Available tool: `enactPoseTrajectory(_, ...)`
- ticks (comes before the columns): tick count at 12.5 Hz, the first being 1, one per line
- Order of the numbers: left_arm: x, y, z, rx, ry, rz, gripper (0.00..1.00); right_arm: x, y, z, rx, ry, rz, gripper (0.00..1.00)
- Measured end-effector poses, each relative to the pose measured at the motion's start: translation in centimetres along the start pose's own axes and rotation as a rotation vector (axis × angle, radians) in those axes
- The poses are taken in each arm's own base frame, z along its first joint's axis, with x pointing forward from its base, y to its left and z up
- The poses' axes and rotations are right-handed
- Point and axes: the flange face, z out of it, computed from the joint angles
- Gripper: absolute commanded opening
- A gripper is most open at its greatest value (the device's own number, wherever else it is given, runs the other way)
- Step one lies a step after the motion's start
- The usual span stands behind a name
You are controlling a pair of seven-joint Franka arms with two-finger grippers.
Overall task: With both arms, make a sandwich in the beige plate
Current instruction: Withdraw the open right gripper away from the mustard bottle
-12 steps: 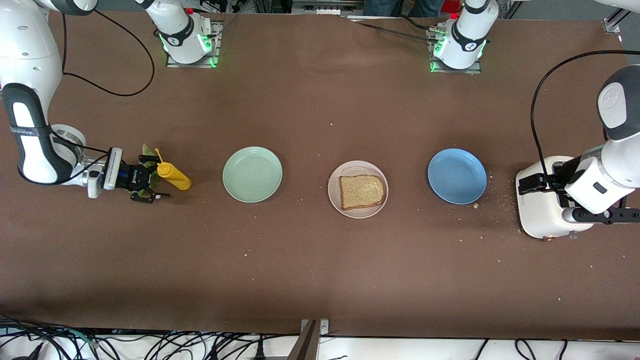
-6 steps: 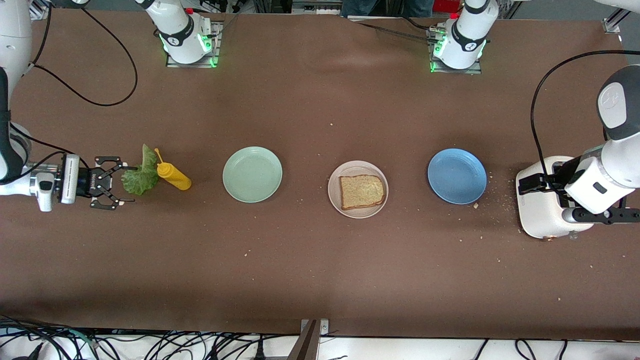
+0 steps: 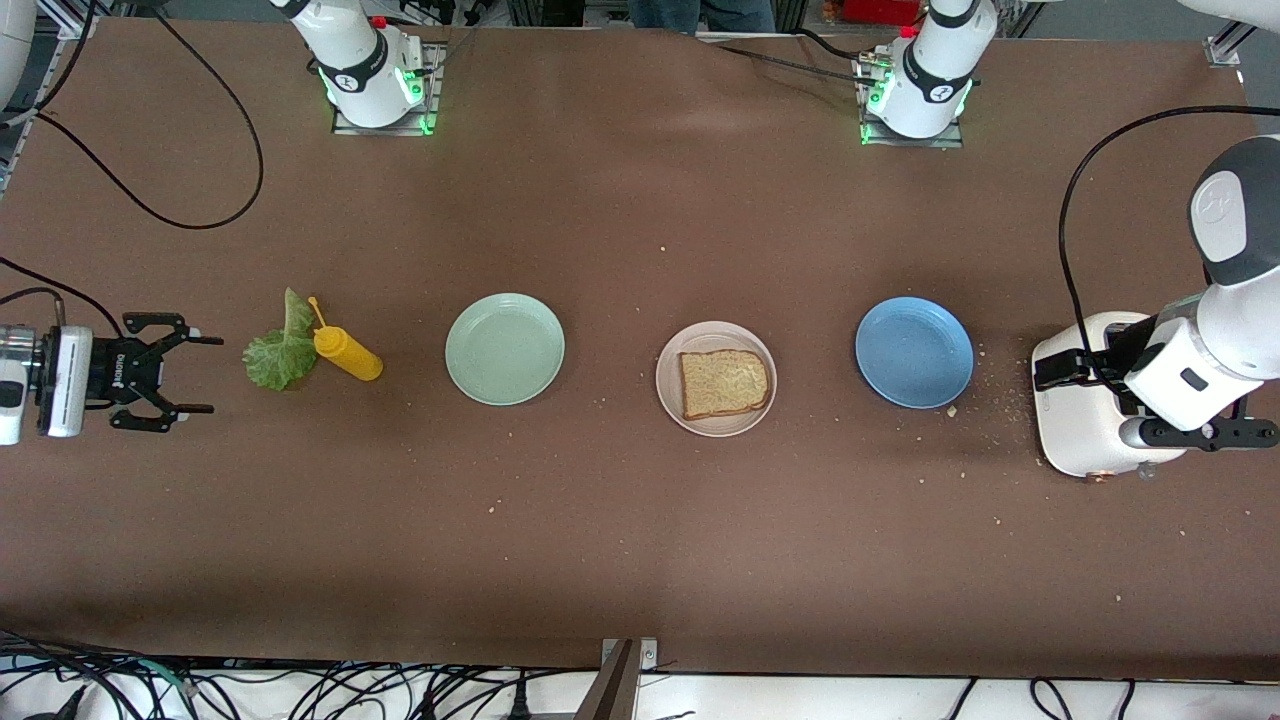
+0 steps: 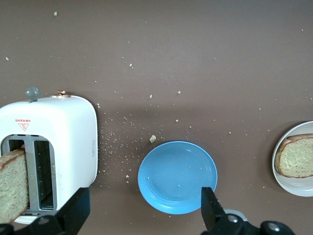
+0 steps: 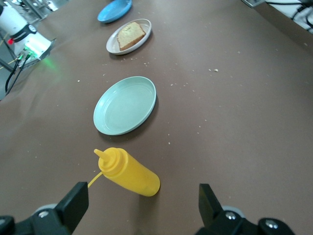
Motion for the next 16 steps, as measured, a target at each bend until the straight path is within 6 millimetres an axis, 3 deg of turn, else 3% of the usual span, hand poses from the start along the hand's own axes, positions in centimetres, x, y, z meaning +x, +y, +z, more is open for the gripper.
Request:
enactPoseTrajectory(5,0.0,0.0,0.0,0.0,0.0,0.0,1.0,6.1,-3.7,-5.1,-0.13,-0.162,0.256,1.0)
enactPoseTrajectory(9,0.0,0.0,0.0,0.0,0.0,0.0,1.0,11.0,-5.3,-8.3,-0.35,-0.352,0.453,1.0)
enactPoseTrajectory(16,0.0,0.0,0.0,0.0,0.0,0.0,1.0,11.3,-5.3,-9.0,-0.538,-0.352,0.914,1.0)
